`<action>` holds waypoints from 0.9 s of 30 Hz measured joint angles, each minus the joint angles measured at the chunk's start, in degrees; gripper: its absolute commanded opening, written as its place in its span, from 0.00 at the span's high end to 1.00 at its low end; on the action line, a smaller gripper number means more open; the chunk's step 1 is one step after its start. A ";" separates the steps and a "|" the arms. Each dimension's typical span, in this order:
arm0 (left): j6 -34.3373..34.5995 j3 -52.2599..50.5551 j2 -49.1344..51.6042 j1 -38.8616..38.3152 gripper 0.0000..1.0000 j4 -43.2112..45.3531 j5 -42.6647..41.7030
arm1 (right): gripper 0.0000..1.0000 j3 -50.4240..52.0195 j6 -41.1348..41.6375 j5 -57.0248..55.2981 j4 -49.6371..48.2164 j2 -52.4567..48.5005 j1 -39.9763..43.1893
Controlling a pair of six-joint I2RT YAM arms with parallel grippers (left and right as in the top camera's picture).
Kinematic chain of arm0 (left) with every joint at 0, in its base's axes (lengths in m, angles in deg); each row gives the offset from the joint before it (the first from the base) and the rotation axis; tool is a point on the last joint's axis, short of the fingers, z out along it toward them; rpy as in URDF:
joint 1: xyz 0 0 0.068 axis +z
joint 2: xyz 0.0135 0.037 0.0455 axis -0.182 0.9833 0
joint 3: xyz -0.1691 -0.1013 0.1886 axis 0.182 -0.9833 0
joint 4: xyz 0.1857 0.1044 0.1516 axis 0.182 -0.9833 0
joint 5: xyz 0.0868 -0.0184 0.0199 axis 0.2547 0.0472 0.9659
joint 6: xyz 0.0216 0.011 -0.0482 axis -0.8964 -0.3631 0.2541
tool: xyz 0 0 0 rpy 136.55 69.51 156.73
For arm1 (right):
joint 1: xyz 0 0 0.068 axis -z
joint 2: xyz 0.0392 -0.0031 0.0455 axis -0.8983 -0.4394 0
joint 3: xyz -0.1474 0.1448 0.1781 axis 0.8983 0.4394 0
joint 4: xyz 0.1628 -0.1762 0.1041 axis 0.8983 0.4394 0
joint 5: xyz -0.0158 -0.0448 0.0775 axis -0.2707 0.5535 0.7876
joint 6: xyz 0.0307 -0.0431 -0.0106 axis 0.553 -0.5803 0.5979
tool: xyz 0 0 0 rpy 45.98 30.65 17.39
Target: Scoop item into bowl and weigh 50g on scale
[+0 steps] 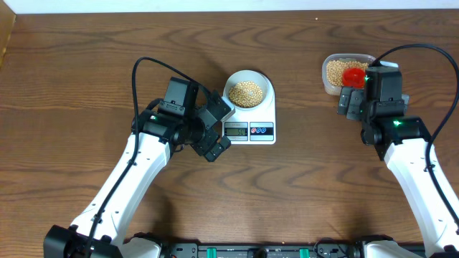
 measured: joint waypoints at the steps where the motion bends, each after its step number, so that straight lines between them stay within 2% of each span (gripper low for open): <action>1: 0.00 0.00 0.00 0.00 0.02 0.00 0.00 | 0.01 0.00 0.00 0.00 0.00 0.00 0.00; 19: 1.20 0.00 0.00 0.00 0.02 0.00 0.00 | 0.01 0.00 0.00 0.00 0.00 0.00 0.00; 27: 15.02 0.00 0.00 0.00 0.02 0.87 0.39 | 0.01 0.00 0.00 0.00 0.00 0.00 0.00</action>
